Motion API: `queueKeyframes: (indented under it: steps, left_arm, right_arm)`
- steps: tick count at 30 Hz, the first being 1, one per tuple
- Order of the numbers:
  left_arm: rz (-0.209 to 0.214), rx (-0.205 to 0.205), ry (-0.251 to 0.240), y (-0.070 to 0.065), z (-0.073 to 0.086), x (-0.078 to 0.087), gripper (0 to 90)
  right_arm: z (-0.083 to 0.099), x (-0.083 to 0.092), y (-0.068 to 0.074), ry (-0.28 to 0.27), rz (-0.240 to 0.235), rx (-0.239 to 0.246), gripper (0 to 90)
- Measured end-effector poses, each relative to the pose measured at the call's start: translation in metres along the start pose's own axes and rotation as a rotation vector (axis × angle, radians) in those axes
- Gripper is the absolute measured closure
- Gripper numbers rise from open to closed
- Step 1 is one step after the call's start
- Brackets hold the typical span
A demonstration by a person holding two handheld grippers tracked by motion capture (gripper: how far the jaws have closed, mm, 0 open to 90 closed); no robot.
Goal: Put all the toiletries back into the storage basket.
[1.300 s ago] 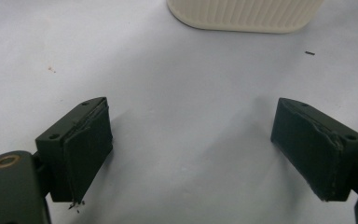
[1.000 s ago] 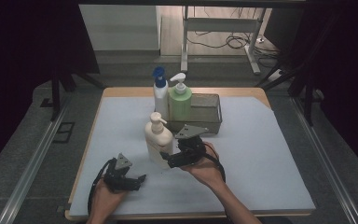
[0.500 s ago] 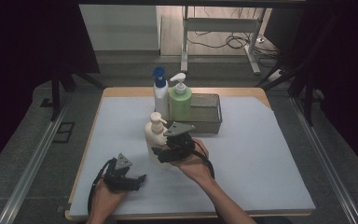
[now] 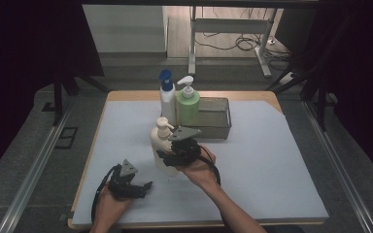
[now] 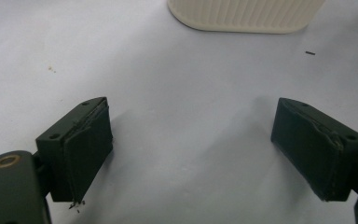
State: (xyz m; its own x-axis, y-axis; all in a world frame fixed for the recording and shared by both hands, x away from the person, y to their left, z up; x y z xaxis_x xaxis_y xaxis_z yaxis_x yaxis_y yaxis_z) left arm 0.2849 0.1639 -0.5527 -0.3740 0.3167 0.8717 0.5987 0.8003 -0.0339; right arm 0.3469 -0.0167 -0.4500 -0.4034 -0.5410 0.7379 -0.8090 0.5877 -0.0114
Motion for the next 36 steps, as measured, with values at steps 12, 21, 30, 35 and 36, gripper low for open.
queueKeyframes:
  steps: [12,21,30,35,36]
  left_arm:
    - [0.002,0.002,0.000,0.000,0.000,0.000,12.3]
    - [0.002,0.000,0.002,0.000,0.000,0.000,12.4]
    - [0.004,0.002,-0.001,0.000,0.000,0.000,12.4]
    - [0.003,0.002,0.000,0.000,0.000,0.000,12.4]
    - [0.003,0.002,0.000,0.000,0.000,0.000,12.4]
  right_arm:
    - [0.005,0.013,-0.007,0.031,-0.009,0.004,36.8]
    - [0.012,0.034,-0.019,0.022,0.003,-0.029,36.8]
    - [0.019,0.055,-0.034,0.038,0.021,-0.050,36.9]
    - [0.022,0.071,-0.043,0.032,0.033,-0.065,36.9]
    - [0.023,0.074,-0.045,0.031,0.036,-0.069,36.9]
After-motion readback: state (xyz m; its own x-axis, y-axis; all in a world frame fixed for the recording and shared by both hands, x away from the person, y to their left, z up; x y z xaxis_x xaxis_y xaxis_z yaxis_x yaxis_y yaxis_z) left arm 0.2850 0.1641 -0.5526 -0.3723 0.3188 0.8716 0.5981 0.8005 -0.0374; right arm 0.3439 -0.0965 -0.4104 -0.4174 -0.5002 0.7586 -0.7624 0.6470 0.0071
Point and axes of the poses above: each handheld gripper's, and its own axes: x roughly backward along the jaws, z roughly out of its underside, y roughly to its left, the point moved 4 cm from there along -x, roughly forward along the jaws, and after that the axes turned 14 degrees about y, right-handed, at the moved point
